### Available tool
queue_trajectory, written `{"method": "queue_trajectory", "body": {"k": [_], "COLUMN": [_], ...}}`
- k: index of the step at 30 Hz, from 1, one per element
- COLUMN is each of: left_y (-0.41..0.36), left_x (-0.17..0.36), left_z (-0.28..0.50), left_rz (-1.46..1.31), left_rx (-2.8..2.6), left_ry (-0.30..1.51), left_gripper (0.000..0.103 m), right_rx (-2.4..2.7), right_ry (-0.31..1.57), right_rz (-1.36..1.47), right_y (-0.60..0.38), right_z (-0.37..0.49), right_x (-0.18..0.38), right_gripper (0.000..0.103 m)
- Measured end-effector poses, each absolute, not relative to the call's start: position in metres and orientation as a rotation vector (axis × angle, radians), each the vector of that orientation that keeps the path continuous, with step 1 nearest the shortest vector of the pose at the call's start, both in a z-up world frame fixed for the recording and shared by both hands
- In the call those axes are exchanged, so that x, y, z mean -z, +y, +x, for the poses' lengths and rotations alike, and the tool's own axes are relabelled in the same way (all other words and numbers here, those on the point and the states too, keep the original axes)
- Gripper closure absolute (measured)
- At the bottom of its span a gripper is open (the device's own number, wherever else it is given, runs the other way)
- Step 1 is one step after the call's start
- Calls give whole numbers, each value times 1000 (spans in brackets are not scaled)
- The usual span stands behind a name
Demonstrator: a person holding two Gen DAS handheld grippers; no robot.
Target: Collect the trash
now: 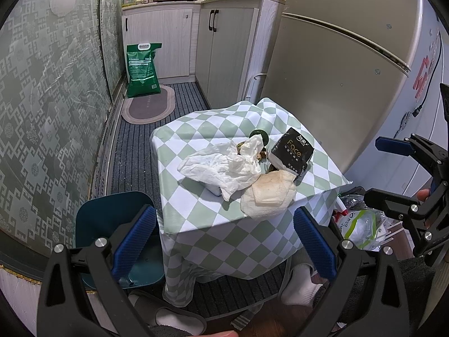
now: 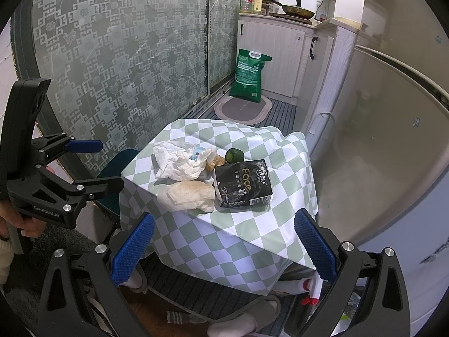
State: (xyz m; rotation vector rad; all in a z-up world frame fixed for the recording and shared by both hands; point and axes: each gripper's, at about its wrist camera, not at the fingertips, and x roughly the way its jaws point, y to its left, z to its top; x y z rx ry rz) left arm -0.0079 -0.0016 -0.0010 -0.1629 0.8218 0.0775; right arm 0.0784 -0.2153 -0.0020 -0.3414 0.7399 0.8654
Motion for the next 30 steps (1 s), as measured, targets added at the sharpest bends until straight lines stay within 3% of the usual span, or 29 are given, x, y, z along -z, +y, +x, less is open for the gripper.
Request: {"method": "queue_trajectory", "body": {"k": [30], "left_y": [14], "left_x": [4], "left_z": [-6], "left_rz": [-173], "left_rx": [-63], "left_ry": [777], "left_gripper": [4], "right_rx": [-903], "right_ry": [752], "right_rz": [-252], "right_y": [-215], "right_z": [90], "right_x": [6], "right_gripper": [3]}}
